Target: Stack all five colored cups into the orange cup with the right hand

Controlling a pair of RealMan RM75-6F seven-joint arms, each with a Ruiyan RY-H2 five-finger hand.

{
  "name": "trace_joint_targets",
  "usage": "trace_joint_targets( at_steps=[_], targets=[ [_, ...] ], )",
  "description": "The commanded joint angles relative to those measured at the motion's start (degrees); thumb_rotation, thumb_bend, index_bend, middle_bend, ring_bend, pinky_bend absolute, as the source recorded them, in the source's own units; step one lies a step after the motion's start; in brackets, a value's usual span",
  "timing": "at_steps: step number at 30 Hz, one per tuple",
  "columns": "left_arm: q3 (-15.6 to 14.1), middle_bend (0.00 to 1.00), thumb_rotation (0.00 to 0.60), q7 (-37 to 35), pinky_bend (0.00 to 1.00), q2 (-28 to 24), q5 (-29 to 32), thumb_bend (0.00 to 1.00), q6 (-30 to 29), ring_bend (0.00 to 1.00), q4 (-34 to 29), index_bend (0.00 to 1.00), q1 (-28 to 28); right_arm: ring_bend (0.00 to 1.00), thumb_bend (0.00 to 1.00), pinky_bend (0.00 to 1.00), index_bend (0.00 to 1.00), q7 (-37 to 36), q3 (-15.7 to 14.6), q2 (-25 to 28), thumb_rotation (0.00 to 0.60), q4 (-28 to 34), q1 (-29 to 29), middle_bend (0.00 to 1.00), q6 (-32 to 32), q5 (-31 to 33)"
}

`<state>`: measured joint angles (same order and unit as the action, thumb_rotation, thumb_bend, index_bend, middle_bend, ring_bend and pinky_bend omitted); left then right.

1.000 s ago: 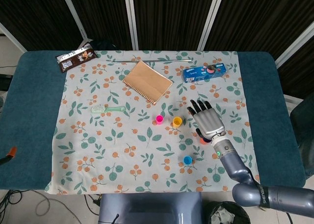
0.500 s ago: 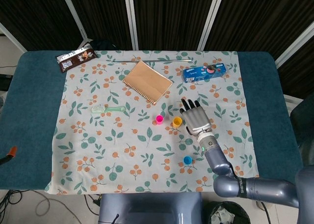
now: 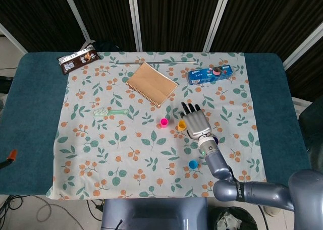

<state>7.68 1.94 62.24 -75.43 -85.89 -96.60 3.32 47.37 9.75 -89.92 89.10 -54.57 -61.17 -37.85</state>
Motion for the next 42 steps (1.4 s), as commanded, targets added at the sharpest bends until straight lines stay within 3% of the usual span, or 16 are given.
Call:
trace_joint_targets(
  at_steps=[1,42],
  targets=[
    [0.0,0.0,0.6,-0.01,0.14,-0.02,0.02,0.26,0.03,0.0,-0.04,0.09,0.01,0.11,0.43,0.16,0.33,-0.55,-0.1,-0.81,0.6,-1.1,0.0,0.0,0.18,-0.41],
    [0.31,0.0,0.6,-0.01,0.18,-0.31,0.53,0.26,0.2,0.0,-0.32,0.09,0.21,0.13,0.43,0.19,0.4,-2.35,0.78,-5.51,0.6,-8.19,-0.75,0.0,2.31,-1.2]
  ],
)
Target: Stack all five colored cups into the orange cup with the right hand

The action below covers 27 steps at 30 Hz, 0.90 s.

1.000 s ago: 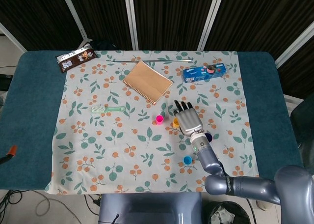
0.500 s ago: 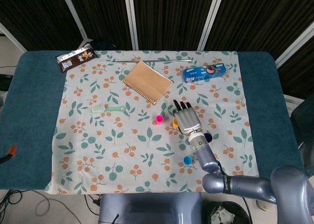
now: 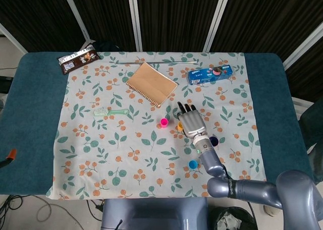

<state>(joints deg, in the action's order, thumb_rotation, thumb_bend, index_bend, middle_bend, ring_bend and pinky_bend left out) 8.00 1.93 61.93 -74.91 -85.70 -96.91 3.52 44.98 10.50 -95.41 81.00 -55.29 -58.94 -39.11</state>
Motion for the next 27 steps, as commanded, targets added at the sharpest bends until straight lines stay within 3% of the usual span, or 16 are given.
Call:
trace_joint_targets(
  at_steps=[1,16,27],
  targets=[
    [0.0,0.0,0.6,0.01,0.18,0.0,0.01,0.26,0.02,0.0,-0.01,0.09,0.01,0.13,0.43,0.19,0.4,0.05,0.03,-0.03,0.6,-0.11,-0.01,0.0,0.09,0.09],
    [0.05,0.0,0.6,0.08,0.22,-0.03,0.19,0.26,0.12,0.0,-0.15,0.09,0.08,0.13,0.43,0.19,0.42,-0.58,0.75,2.1,0.6,2.91,0.47,0.0,-1.06,-1.53],
    [-0.05,0.0,0.6,0.28,0.22,0.03,0.05,0.26,0.01,0.0,-0.19,0.09,0.06,0.13,0.43,0.19,0.42,0.06,-0.95,12.64,0.6,15.88,3.95,0.0,-5.98,-6.34]
  ],
)
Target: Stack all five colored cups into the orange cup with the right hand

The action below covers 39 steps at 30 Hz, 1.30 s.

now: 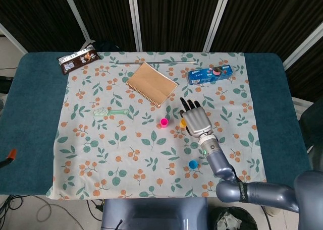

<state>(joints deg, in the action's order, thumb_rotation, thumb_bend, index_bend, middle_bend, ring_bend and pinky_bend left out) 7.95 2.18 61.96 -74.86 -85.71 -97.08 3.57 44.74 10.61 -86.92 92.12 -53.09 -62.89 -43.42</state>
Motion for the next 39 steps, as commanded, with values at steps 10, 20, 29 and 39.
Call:
trace_joint_targets(
  at_steps=[10,20,29,39],
  targets=[
    [-0.12,0.0,0.6,0.22,0.22,0.11,-0.16,0.26,-0.04,0.0,-0.17,0.09,0.02,0.13,0.43,0.19,0.42,-4.01,-6.02,16.46,0.6,17.35,9.06,0.0,-7.5,-11.23],
    [-0.2,0.0,0.6,0.54,0.23,0.17,-0.28,0.26,-0.34,0.0,-0.19,0.09,-0.1,0.13,0.43,0.19,0.42,-9.78,-9.33,19.67,0.6,17.6,13.77,0.0,-8.04,-18.3],
    [-0.27,0.0,0.6,0.65,0.23,0.18,-0.25,0.26,-0.2,0.0,-0.06,0.09,-0.07,0.13,0.43,0.19,0.42,-11.27,-9.77,17.84,0.6,14.91,15.1,0.0,-6.71,-19.22],
    [-0.34,0.0,0.6,0.76,0.23,0.21,-0.35,0.26,-0.11,0.0,0.12,0.09,-0.01,0.13,0.43,0.19,0.42,-11.3,-9.84,15.95,0.6,12.52,15.72,0.0,-5.31,-18.91]
  ],
)
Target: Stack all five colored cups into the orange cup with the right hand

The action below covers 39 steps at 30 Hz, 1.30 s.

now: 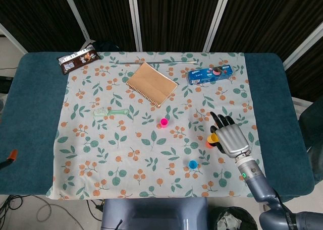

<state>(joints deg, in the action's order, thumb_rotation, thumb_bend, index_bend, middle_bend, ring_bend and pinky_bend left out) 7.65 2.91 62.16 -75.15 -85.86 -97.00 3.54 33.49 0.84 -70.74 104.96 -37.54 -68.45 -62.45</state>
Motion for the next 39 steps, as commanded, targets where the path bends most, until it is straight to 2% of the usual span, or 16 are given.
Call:
trace_joint_targets(
  at_steps=[1,17,20,22,25,28,33,39],
  targets=[
    [-0.07,0.0,0.6,0.07,0.23,0.03,-0.09,0.26,0.06,0.0,0.05,0.09,0.03,0.13,0.43,0.19,0.42,-0.05,-0.16,-0.4,0.6,-0.61,0.29,0.0,0.38,0.14],
    [-0.05,0.0,0.6,0.05,0.23,0.09,-0.13,0.26,-0.11,0.0,0.11,0.09,-0.02,0.13,0.43,0.19,0.41,-0.46,0.32,-1.46,0.6,-2.83,1.38,0.0,2.23,0.04],
    [-0.05,0.0,0.6,0.04,0.23,0.1,-0.15,0.26,-0.13,0.0,0.08,0.09,-0.03,0.13,0.43,0.19,0.3,-0.23,0.38,-1.61,0.6,-3.04,1.48,0.0,2.53,0.02],
    [-0.05,0.0,0.6,0.03,0.24,0.08,-0.13,0.26,-0.15,0.0,0.06,0.09,-0.04,0.12,0.43,0.19,0.16,0.63,0.36,-1.5,0.6,-2.91,1.39,0.0,3.08,0.77],
    [0.01,0.0,0.6,-0.14,0.24,0.09,-0.21,0.26,-0.27,0.0,0.06,0.09,-0.06,0.09,0.42,0.19,0.04,2.11,0.32,-1.18,0.6,-2.21,1.13,0.0,4.12,2.58],
    [0.02,0.0,0.6,-0.19,0.24,0.11,-0.14,0.26,-0.28,0.0,0.1,0.09,-0.08,0.09,0.37,0.19,0.0,3.04,0.47,-0.73,0.6,-1.39,0.88,0.0,4.98,4.21],
    [0.07,0.0,0.6,-0.17,0.24,0.1,-0.05,0.26,-0.25,0.0,0.09,0.09,-0.07,0.09,0.34,0.19,0.0,3.25,1.11,0.12,0.6,-0.1,0.77,0.0,4.93,4.74],
    [0.11,0.0,0.6,-0.23,0.24,0.05,0.1,0.26,-0.21,0.0,0.01,0.09,-0.09,0.08,0.31,0.19,0.0,1.08,0.47,3.97,0.6,4.08,2.42,0.0,3.25,0.74]
  ],
)
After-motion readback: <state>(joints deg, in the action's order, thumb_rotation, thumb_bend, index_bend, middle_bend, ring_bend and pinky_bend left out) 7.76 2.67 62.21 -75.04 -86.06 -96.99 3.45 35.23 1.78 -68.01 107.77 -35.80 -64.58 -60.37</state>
